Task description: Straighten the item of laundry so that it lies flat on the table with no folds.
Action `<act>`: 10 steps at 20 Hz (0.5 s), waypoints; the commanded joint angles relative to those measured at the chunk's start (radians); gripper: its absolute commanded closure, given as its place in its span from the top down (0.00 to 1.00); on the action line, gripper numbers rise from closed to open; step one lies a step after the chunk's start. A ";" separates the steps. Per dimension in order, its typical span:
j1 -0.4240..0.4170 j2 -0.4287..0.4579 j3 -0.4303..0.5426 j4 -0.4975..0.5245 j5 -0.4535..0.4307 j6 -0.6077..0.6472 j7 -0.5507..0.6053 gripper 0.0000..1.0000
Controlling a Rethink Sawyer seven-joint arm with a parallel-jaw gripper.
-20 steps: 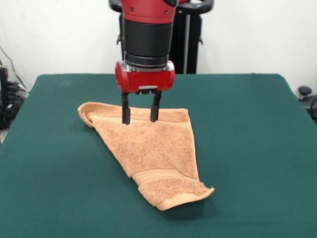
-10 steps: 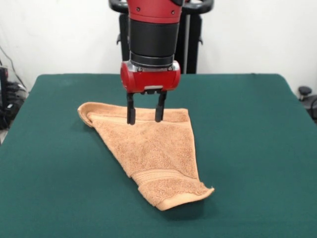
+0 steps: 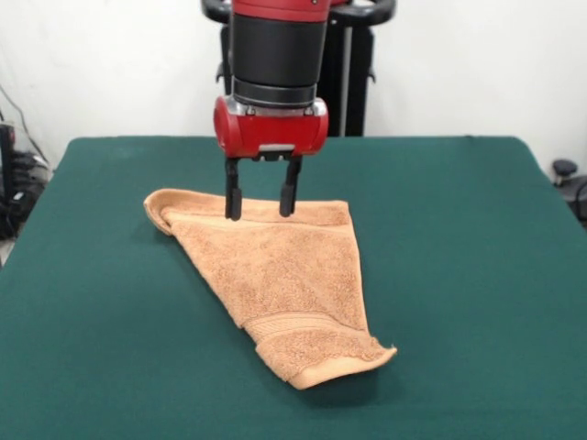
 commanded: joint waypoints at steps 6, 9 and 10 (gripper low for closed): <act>0.007 -0.007 0.061 0.093 0.040 -0.016 0.138 1.00; 0.005 -0.006 0.061 0.097 0.040 -0.016 0.135 1.00; 0.004 -0.006 0.061 0.098 0.040 -0.017 0.134 1.00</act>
